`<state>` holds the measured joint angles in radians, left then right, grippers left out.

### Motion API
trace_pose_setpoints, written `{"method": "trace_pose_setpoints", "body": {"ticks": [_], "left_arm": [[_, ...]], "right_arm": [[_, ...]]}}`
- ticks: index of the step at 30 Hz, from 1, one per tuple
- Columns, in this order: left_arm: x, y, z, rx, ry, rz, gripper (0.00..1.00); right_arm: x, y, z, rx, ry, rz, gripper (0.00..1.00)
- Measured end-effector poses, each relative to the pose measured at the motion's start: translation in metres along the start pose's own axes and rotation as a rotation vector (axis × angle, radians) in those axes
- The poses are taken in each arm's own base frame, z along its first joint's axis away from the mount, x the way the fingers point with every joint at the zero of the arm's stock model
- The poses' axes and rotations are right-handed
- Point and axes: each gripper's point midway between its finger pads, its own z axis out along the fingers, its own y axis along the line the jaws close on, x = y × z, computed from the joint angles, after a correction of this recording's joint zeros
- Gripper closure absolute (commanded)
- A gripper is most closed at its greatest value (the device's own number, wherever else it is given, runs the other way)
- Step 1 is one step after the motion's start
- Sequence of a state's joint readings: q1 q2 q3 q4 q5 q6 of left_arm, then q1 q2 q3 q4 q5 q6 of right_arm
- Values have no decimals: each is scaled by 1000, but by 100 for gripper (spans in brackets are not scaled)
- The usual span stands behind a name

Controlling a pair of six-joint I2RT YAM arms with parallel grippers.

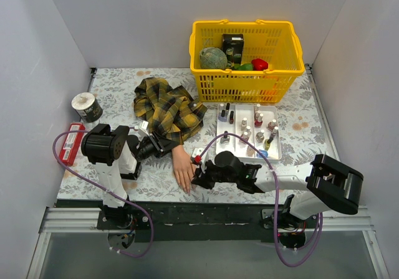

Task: Paint the nails

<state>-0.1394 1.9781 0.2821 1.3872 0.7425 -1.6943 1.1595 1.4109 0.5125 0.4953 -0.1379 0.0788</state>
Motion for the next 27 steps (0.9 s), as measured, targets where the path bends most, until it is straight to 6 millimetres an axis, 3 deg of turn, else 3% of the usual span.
{"method": "trace_pose_setpoints", "body": {"ticks": [27], "left_arm": [[0, 0, -1, -3, -5, 11, 80]], "right_arm": [[8, 11, -1, -38, 32, -8, 99]]}}
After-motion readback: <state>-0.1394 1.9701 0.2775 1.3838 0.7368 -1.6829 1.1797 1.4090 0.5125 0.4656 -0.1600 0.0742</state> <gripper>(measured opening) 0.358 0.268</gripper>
